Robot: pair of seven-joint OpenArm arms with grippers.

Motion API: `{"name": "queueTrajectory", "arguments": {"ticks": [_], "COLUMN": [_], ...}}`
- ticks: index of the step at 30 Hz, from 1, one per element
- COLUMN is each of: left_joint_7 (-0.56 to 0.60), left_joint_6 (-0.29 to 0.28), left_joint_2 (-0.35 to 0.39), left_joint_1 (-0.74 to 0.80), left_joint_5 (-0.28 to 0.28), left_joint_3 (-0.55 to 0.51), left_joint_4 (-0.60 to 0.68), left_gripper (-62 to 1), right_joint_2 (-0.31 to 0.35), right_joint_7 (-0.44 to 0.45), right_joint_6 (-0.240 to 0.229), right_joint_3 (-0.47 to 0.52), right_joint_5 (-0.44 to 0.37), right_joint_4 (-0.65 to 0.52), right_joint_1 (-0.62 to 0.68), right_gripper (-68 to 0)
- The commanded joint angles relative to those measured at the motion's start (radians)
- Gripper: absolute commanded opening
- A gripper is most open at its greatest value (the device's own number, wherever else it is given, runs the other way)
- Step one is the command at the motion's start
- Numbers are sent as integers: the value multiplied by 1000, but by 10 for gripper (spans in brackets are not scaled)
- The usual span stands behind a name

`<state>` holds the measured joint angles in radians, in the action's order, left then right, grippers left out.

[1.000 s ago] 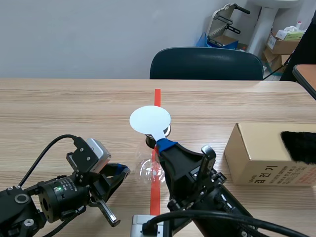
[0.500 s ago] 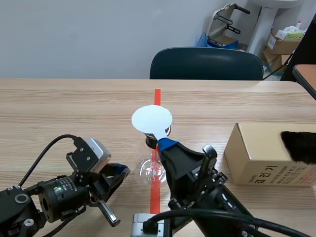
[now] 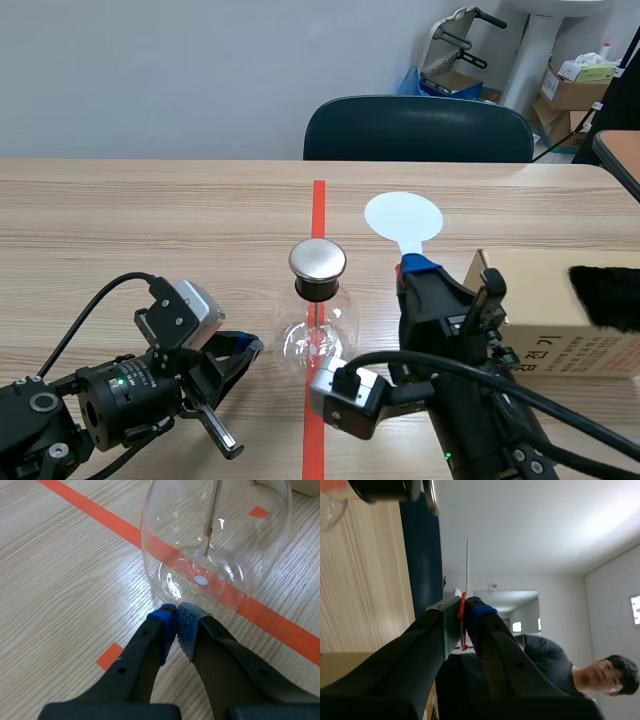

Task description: Do the electroscope experiment

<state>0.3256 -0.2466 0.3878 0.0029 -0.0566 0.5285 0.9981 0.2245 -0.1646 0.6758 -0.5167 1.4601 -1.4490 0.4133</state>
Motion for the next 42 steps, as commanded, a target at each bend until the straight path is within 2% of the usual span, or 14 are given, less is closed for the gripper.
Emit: {"name": "queueTrajectory", "arguments": {"ticks": [1, 8, 12, 42], "left_joint_7": [17, 17, 17, 18], "left_joint_6": [-3, -3, -3, -3], "left_joint_2": [-8, -8, -8, -8], "left_joint_1": [-3, -3, -3, -3], "left_joint_5": [-9, -9, -9, -9], "left_joint_3": [-3, -3, -3, -3], "left_joint_4": [14, 14, 14, 14], "left_gripper": [-569, -569, -569, -569], "right_joint_2": [3, 3, 3, 3], "right_joint_7": [-29, -159, -198, -199], "right_joint_6": [11, 11, 11, 11], "right_joint_3": [8, 8, 8, 8], "right_joint_5": [1, 1, 1, 1], "right_joint_4": [-11, -10, -10, -10], "right_joint_1": [-11, -11, -11, -11], "right_gripper": [-665, -665, -665, -665]}}
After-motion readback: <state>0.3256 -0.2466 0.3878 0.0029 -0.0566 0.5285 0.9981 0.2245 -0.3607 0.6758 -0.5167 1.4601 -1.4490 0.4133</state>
